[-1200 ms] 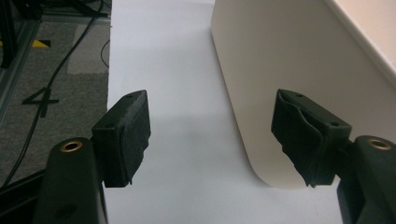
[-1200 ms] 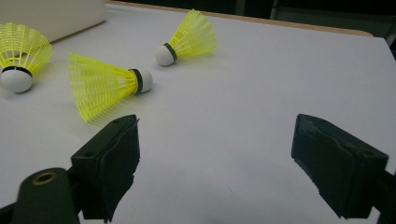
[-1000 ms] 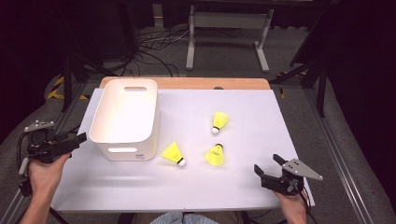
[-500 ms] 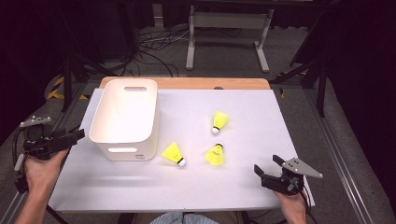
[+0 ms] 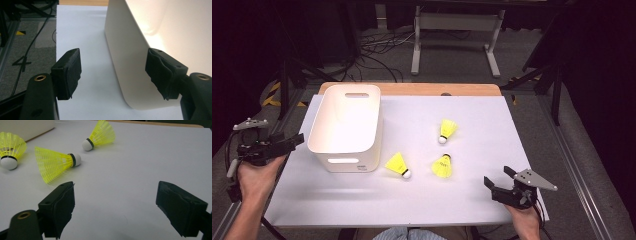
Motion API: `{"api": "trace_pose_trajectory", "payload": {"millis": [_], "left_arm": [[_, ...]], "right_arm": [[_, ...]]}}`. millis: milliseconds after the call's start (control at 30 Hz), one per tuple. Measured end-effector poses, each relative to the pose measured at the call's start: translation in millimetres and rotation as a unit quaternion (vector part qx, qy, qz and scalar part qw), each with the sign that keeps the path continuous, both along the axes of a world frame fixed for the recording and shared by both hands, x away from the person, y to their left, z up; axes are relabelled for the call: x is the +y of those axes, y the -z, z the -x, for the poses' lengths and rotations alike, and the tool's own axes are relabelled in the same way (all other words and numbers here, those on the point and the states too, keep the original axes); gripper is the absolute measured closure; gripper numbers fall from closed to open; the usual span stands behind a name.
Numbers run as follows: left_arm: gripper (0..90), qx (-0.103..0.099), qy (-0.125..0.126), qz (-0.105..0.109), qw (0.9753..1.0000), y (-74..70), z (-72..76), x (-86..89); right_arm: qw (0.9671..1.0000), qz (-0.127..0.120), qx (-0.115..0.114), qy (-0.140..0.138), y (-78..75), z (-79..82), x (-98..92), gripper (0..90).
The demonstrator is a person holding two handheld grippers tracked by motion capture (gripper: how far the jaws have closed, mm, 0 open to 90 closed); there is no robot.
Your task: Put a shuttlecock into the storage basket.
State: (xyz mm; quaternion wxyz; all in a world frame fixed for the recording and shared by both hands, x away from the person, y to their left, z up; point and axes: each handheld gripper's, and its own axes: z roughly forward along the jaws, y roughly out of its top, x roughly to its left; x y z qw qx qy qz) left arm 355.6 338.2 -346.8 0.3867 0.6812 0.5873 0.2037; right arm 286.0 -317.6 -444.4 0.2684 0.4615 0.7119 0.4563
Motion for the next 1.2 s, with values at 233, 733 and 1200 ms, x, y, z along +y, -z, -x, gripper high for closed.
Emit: {"api": "trace_pose_trajectory", "payload": {"millis": [233, 733, 1200], "left_arm": [[29.7, -0.002, 0.015, -0.003, 0.9999, -7.0, -4.4, -11.1], [31.6, -0.007, 0.032, 0.004, 0.9995, -12.4, -11.9, -25.3], [32.8, -0.016, 0.057, 0.01, 0.9982, -17.6, -19.2, -46.0]], "right_arm": [[1.0, 0.002, 0.0, -0.002, 0.4, -0.4, 0.2, 15.7], [1.0, 0.002, 0.0, -0.004, 0.5, -0.4, 0.2, 15.7], [1.0, 0.003, 0.0, -0.005, 0.5, -0.4, 0.2, 15.7]]}}
